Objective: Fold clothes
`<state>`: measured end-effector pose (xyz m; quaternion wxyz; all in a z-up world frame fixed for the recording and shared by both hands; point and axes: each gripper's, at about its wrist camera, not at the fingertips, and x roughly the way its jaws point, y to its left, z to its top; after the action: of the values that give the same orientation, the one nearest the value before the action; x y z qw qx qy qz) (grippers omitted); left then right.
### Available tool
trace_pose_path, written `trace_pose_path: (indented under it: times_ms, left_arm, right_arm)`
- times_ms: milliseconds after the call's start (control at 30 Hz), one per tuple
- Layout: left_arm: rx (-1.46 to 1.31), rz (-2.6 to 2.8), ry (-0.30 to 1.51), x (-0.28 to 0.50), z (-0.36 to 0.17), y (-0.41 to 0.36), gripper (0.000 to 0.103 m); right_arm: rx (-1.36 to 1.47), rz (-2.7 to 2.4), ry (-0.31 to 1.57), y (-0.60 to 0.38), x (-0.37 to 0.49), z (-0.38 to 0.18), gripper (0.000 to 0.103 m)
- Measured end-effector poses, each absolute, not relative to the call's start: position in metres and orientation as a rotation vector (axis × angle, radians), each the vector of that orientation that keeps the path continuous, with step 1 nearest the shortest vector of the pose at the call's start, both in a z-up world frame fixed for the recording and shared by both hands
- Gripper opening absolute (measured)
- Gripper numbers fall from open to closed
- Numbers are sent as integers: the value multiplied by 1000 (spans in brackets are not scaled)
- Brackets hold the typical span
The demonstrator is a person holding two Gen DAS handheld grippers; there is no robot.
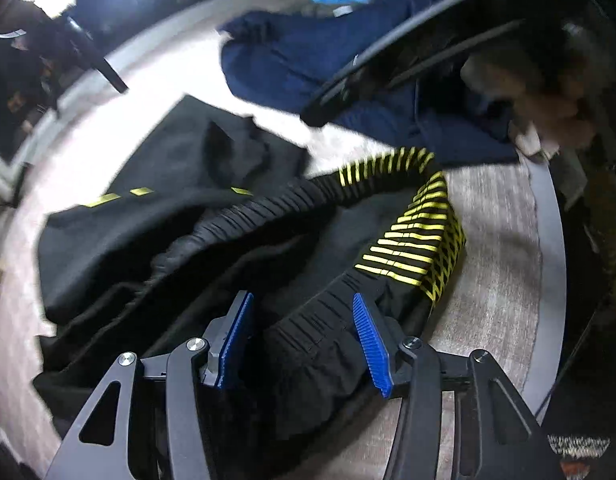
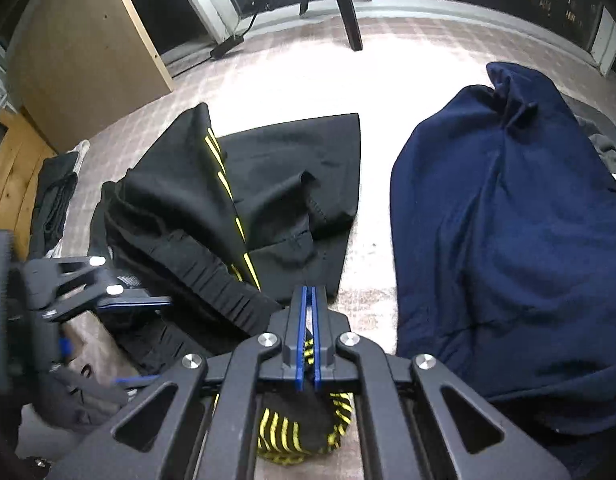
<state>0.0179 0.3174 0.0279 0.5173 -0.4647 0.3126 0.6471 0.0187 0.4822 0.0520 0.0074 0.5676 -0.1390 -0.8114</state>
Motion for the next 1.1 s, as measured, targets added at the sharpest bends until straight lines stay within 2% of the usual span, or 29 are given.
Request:
trace_pose_path:
  times_ms: [33,100,167,200,300,400,433,500,533,600,633,667,733,900,933,967,1000,1100]
  left_arm:
    - [-1121,1545,743,17,25,317,48]
    - [-1129,1533,706,16,24,313,39]
    - [-1139,1536,656,15,26,307,5]
    - [-1142,1541,636,15,27,304,1]
    - [-1123,1543,589,23,36,292,0]
    - [-1085,1554,535,39,54,278,0]
    - [-1076,1558,516,43,59,273,0]
    - [-1057,1569,500,52,68,262,0]
    - [-1043,1590,535,55,70,260,0]
    - [-1023,1614,603,56,69,261,5]
    - [-1016,1636,644,53,68,262,18]
    - [-1004,1662,691,49,66,266,38]
    - [-959,1702,789,44,58,274,55]
    - [-996,1658,881,32,27,285,53]
    - [-992,1659,885,34,24,284,43]
    - [-981,1672,880,36,25,282,22]
    - [-974,1683,862,37,27,278,15]
    - [-965,1706,737,47,48,263,14]
  right_arm:
    - [1781,-2501,-437,481,20,51,8]
    - [1782,-2457,-378,474,27,50,21]
    - [1795,-2440,-290,466,33,47,48]
    - [1808,-2436,-237,462,31,43,51]
    - [1873,-2447,-85,450,20,25,52]
    - [1899,-2465,-51,449,12,11,49]
    - [1873,-2483,-66,451,10,12,28]
    - [1859,-2477,-154,455,6,15,8]
    - [1850,-2478,-194,457,4,18,4]
    - [1825,-2476,-263,461,3,23,4]
    - [1811,-2473,-301,463,3,26,4]
    - [1794,-2468,-350,466,3,30,4]
    - [1739,-2451,-478,474,5,40,4]
    - [1587,-2435,-696,487,9,65,4]
    - [1564,-2432,-729,489,10,67,3]
    - [1548,-2427,-760,492,10,68,3]
    - [1531,-2422,-790,495,10,70,3]
    - [1493,-2408,-896,505,8,62,3]
